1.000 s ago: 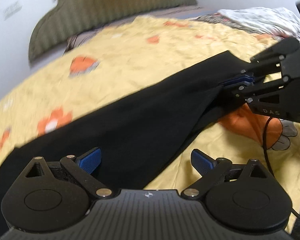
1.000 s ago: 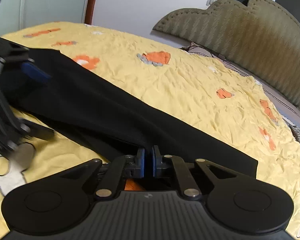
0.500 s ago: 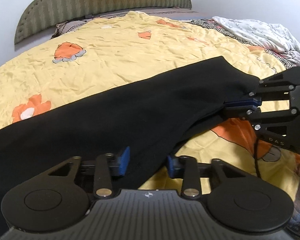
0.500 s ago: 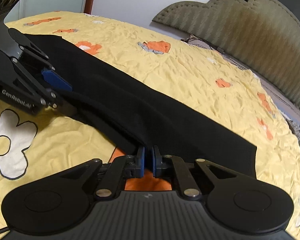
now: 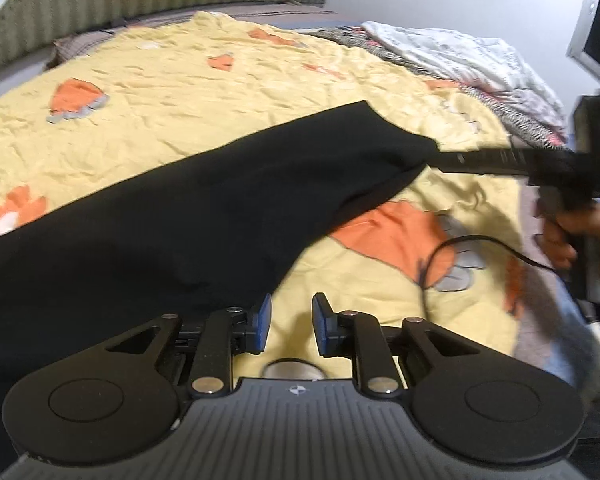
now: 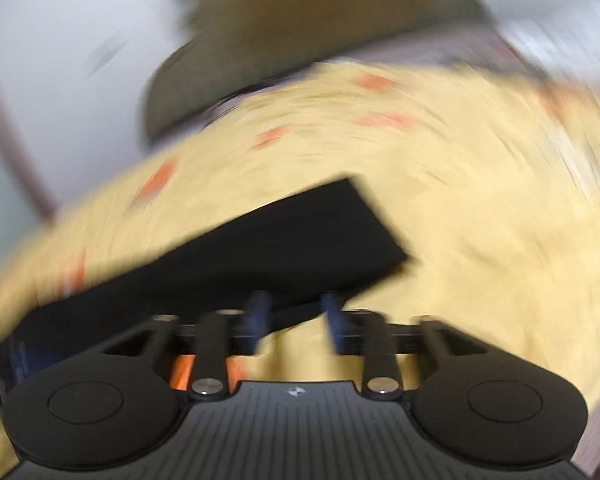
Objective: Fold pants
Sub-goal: 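Grasp the trouser hem corner with the right gripper and lay it flat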
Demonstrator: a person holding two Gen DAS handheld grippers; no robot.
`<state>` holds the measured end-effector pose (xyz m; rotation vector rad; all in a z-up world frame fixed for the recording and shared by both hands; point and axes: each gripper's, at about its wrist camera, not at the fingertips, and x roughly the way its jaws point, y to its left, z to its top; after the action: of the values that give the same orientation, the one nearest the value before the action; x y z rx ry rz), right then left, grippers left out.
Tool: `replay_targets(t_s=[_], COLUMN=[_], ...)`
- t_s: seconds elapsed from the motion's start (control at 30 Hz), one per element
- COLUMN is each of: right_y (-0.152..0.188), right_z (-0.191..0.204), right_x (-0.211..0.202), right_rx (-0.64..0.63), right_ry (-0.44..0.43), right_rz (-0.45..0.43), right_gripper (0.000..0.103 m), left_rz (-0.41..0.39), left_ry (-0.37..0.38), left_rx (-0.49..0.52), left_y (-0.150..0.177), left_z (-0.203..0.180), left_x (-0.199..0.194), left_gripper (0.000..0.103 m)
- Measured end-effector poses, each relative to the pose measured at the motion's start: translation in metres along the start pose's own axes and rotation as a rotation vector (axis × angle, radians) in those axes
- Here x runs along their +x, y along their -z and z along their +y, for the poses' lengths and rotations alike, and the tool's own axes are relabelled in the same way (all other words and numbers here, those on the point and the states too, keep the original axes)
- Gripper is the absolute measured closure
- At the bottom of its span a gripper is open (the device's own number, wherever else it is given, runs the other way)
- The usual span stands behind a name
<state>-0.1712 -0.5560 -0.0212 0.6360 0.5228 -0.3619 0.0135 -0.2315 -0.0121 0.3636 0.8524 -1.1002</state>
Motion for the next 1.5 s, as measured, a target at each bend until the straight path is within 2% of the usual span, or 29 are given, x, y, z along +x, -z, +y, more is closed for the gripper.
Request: replay_targets(t_s=[0.03,0.13,0.2,0.27,0.37,0.47,0.5,0.53,0.57,0.63,0.73,0.87,0.93,1.0,1.1,1.17,1.27,1.33,1.4,1.43,1.5], right_y=[-0.004,-0.012,-0.016,-0.017,-0.009,-0.011,-0.013,-0.016,-0.018,-0.023,-0.049,-0.112,-0.128,-0.123,-0.091,-0.066,-0.055,-0.063,-0.073,-0.075,-0.073], right_z=[-0.017,-0.043,-0.053,-0.062,-0.07,-0.069,-0.069,-0.067,-0.067,-0.063,-0.048,0.002,0.025,0.018,-0.025,-0.047,-0.052,-0.045,-0.032,-0.031,-0.032], right_x=[0.001,0.005,0.013,0.027,0.031,0.032,0.035,0.039,0.044,0.052,0.049,0.019,0.002,0.004,0.036,0.053,0.058,0.047,0.036,0.039,0.058], right_rx=[0.098,0.252,0.335,0.418,0.522,0.534,0.534,0.536,0.544,0.545,0.497,0.345,0.24,0.235,0.298,0.342,0.346,0.34,0.27,0.251,0.195], right_ry=[-0.018,-0.061,-0.113,-0.116,-0.133,-0.132,-0.131,-0.125,-0.122,-0.112,-0.141,-0.298,-0.326,-0.277,-0.081,-0.013,0.008,-0.037,-0.055,-0.04,0.051], right_rz=[-0.007,-0.044,-0.044,-0.008,-0.056,-0.091,-0.086,-0.07,-0.05,-0.032,-0.034,-0.132,-0.192,-0.179,-0.045,0.035,0.04,-0.003,-0.042,-0.024,0.09], right_gripper=[0.029,0.029,0.029,0.029,0.029,0.032,0.049,0.08,0.09,0.097,0.098,0.098,0.098,0.098,0.098,0.098,0.098,0.098,0.098,0.098,0.095], left_rz=[0.001,-0.011,-0.022,-0.034,-0.055,-0.062,-0.056,-0.048,-0.045,-0.05,-0.06,-0.08,-0.09,-0.088,-0.061,-0.034,-0.021,-0.029,-0.039,-0.036,-0.022], left_ry=[0.011,0.021,0.003,-0.042,-0.123,-0.162,-0.172,-0.179,-0.183,-0.187,-0.217,-0.227,-0.223,-0.222,-0.222,-0.233,-0.243,-0.242,-0.237,-0.236,-0.241], left_rx=[-0.005,-0.037,-0.059,-0.064,-0.074,-0.108,-0.124,-0.142,-0.155,-0.168,-0.171,-0.183,-0.189,-0.187,-0.164,-0.142,-0.135,-0.145,-0.146,-0.144,-0.145], left_y=[-0.001,-0.004,-0.005,-0.008,-0.011,-0.013,-0.014,-0.014,-0.013,-0.013,-0.012,-0.017,-0.019,-0.019,-0.014,-0.011,-0.009,-0.01,-0.01,-0.009,-0.006], left_z=[-0.001,-0.001,0.001,0.003,0.009,0.021,0.024,0.028,0.031,0.036,0.04,0.042,0.042,0.042,0.04,0.04,0.042,0.042,0.043,0.043,0.045], left_x=[0.0,-0.003,-0.004,-0.005,-0.011,-0.014,-0.013,-0.013,-0.014,-0.015,-0.02,-0.026,-0.029,-0.031,-0.029,-0.024,-0.019,-0.02,-0.023,-0.022,-0.019], left_gripper=[0.072,0.063,0.052,0.038,0.031,0.025,0.025,0.025,0.025,0.025,0.025,0.025,0.022,0.018,0.018,0.018,0.018,0.018,0.016,0.013,0.013])
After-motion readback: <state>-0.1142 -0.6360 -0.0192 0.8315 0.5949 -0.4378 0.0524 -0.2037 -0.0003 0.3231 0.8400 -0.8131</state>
